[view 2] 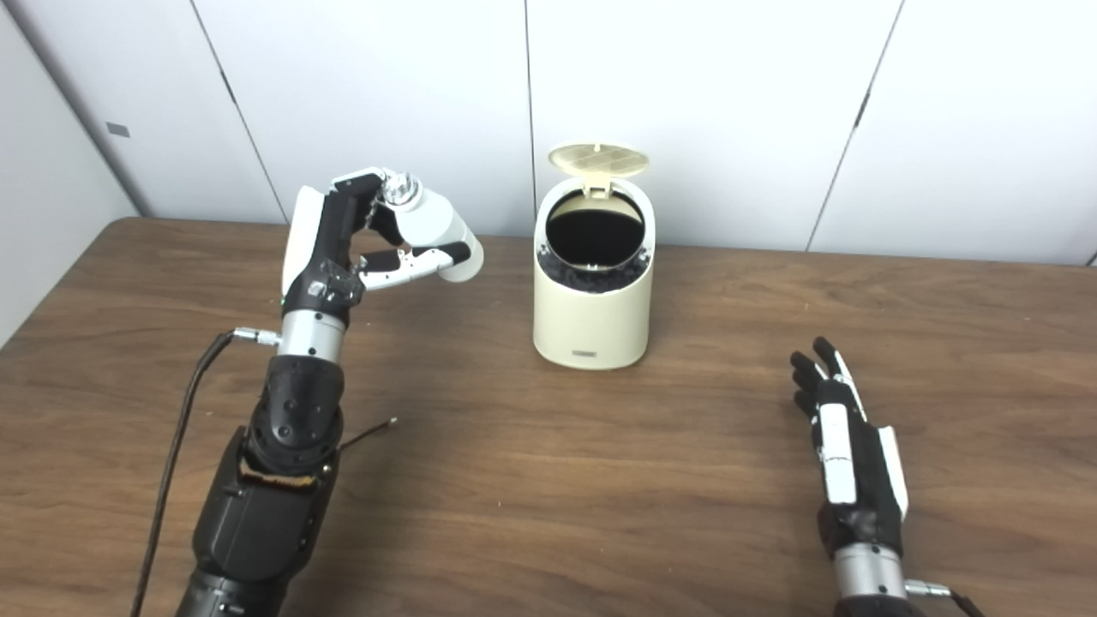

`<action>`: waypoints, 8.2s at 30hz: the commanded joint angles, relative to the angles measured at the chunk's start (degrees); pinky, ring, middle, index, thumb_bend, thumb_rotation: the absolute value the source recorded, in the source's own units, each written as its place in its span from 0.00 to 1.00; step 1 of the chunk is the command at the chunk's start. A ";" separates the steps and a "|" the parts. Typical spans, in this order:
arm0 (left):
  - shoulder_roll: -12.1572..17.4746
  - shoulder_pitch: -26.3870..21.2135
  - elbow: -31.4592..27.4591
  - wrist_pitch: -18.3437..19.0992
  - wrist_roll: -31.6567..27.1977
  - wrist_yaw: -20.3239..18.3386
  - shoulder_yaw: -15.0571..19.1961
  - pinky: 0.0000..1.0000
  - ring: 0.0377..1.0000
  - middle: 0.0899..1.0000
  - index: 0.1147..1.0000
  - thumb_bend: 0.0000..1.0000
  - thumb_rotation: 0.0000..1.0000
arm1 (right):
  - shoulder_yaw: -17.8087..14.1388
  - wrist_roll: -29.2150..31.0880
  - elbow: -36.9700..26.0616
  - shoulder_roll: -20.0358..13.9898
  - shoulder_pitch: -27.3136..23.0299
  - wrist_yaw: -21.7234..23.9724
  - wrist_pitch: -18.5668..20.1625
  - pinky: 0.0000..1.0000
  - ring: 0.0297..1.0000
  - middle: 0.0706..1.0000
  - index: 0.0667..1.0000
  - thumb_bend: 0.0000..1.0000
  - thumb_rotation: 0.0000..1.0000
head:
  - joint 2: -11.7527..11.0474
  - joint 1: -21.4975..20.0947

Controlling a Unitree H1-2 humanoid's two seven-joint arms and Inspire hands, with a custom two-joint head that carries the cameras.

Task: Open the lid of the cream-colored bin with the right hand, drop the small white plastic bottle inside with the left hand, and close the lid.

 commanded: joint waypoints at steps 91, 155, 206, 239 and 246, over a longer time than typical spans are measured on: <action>-8.34 -13.87 17.77 -10.15 6.65 5.55 -7.28 0.33 0.43 0.51 0.45 0.47 0.00 | 1.68 0.38 -0.14 1.82 -0.73 0.94 -0.03 0.93 0.94 0.89 0.99 0.63 0.97 | 0.90 -2.05; -6.98 -13.78 17.97 -8.99 7.24 4.82 -8.03 0.41 0.43 0.51 0.47 0.66 0.00 | 1.32 -0.60 0.47 1.36 -1.64 0.47 0.17 0.93 0.94 0.87 0.98 0.62 0.98 | 1.45 -1.89; -4.40 1.48 -2.46 4.76 -10.35 -3.56 5.18 0.64 0.70 0.74 0.70 0.49 0.20 | 0.55 1.61 -0.68 0.52 -1.67 1.10 0.61 0.97 0.94 0.88 0.97 0.63 0.96 | 2.50 -2.52; -5.15 12.24 1.82 -2.95 -15.62 -5.39 4.38 0.90 0.93 0.94 0.93 0.44 0.87 | 0.38 -1.34 -6.02 -6.11 -14.91 2.40 6.79 0.97 0.92 0.89 0.92 0.67 0.99 | 3.96 -3.96; -4.65 13.79 2.73 -3.71 -15.66 -5.74 4.52 0.92 0.95 0.94 0.93 0.44 0.90 | 2.89 -4.04 -9.77 -6.84 -19.90 3.63 13.61 0.97 0.94 0.90 0.93 0.63 0.99 | 3.50 -4.73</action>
